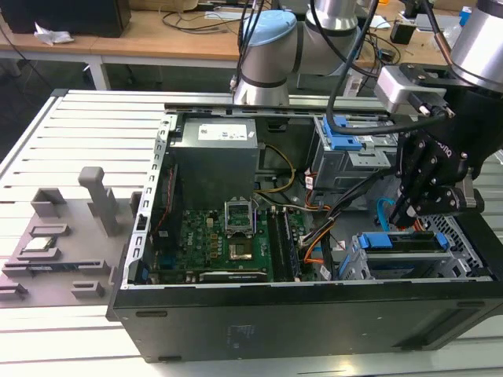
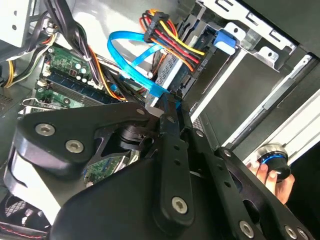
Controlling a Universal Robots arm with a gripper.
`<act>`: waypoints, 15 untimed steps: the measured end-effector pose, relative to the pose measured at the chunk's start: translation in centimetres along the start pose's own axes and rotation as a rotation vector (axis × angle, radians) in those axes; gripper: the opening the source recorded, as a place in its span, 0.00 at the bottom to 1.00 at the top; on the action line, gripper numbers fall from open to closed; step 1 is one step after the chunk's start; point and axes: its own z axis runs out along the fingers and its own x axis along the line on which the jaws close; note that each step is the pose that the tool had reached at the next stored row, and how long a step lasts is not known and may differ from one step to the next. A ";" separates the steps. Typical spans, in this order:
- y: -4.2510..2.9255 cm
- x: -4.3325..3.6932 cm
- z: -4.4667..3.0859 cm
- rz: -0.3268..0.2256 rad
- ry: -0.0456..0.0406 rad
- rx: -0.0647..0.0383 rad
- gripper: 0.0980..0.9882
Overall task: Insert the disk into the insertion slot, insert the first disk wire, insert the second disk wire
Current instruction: 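Insert the second disk wire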
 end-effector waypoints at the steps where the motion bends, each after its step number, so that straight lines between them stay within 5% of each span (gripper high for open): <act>1: -0.12 0.10 0.10 0.000 0.0000 0.000 0.07; 15: -1.14 0.45 1.52 0.000 -0.0002 0.000 0.07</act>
